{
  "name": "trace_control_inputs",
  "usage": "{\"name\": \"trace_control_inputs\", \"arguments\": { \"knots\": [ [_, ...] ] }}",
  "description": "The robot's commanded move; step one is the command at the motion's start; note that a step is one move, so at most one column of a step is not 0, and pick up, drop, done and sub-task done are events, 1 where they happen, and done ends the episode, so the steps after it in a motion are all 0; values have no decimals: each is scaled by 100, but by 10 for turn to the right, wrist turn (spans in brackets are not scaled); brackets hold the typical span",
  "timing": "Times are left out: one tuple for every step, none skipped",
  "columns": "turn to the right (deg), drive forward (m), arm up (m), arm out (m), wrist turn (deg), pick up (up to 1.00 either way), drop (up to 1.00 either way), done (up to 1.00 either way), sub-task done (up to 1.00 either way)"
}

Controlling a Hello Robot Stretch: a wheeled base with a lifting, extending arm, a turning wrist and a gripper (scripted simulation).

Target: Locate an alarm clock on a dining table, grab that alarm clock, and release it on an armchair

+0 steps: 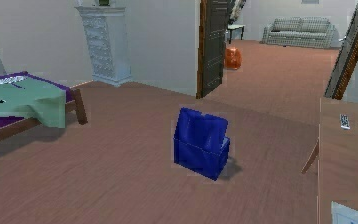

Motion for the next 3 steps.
{"name": "trace_control_inputs", "arguments": {
  "knots": [
    [0, 0, -28, 0, 0, 0, 0, 0, 0],
    [0, 0, 0, 0, 0, 100, 0, 0, 0],
    [0, 0, 10, 0, 0, 0, 0, 0, 0]
  ]
}}
